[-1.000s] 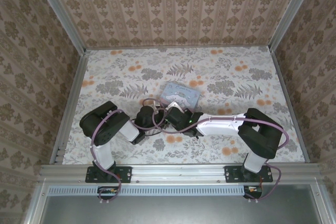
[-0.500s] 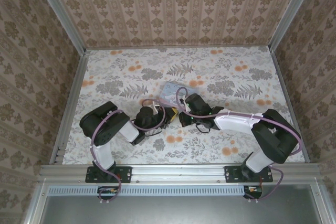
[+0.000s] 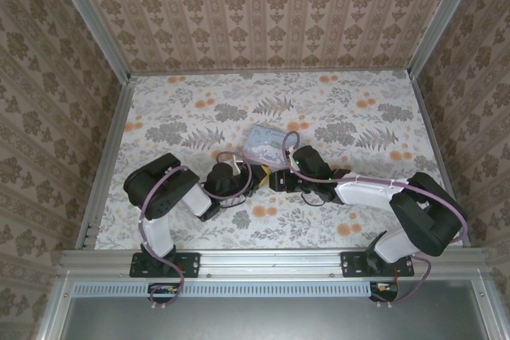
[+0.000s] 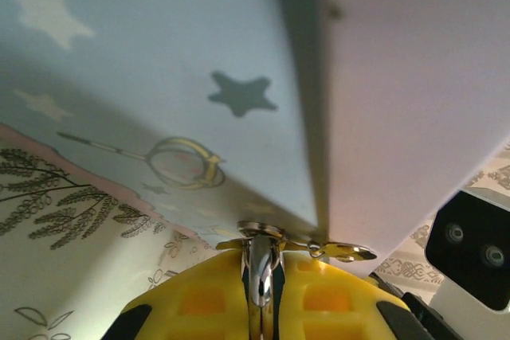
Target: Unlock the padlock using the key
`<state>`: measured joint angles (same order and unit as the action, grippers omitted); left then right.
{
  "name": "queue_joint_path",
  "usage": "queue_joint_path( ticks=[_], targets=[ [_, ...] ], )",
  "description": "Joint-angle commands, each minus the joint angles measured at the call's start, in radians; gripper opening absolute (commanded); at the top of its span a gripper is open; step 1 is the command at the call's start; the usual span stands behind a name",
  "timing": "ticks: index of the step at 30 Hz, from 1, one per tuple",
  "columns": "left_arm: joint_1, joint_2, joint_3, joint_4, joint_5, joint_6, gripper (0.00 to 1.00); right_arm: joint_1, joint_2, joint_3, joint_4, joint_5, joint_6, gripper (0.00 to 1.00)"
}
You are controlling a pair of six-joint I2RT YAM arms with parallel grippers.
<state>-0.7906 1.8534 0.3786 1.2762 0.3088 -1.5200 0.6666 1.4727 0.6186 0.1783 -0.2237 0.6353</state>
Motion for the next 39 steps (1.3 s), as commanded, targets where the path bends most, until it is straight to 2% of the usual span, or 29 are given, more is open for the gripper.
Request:
queue_joint_path(
  ticks=[1, 5, 10, 14, 19, 23, 25, 28, 33, 39],
  targets=[
    [-0.023, 0.014, -0.035, -0.004, 0.096, 0.055, 0.08, -0.057, 0.017, 0.017, 0.089, 0.068, 0.016, 0.52],
    [-0.029, -0.001, -0.035, -0.029, 0.101, 0.078, 0.23, -0.084, 0.055, 0.059, 0.119, 0.051, 0.033, 0.52],
    [-0.028, -0.081, -0.049, -0.099, 0.098, 0.115, 0.46, -0.121, 0.11, 0.114, 0.164, 0.031, 0.073, 0.52],
    [-0.014, -0.203, -0.052, -0.221, 0.098, 0.161, 0.55, -0.159, 0.16, 0.161, 0.207, -0.011, 0.105, 0.52],
    [0.051, -0.435, -0.024, -0.516, 0.104, 0.258, 0.62, -0.167, 0.133, 0.12, 0.241, -0.04, 0.115, 0.52],
    [0.121, -0.627, 0.084, -0.914, 0.075, 0.435, 0.7, -0.168, 0.096, 0.031, 0.253, -0.033, 0.091, 0.52],
    [0.161, -0.668, 0.152, -1.06, 0.07, 0.511, 0.72, -0.167, 0.104, 0.003, 0.261, -0.042, 0.067, 0.52],
    [0.225, -0.669, 0.232, -1.167, 0.095, 0.581, 0.74, -0.168, 0.131, -0.035, 0.298, -0.051, 0.032, 0.52],
    [0.282, -0.592, 0.387, -1.327, 0.104, 0.722, 0.78, -0.168, 0.19, -0.037, 0.316, -0.07, -0.039, 0.5],
    [0.327, -0.489, 0.499, -1.392, 0.125, 0.805, 0.79, -0.168, 0.254, 0.012, 0.3, -0.084, -0.093, 0.47]
  ],
)
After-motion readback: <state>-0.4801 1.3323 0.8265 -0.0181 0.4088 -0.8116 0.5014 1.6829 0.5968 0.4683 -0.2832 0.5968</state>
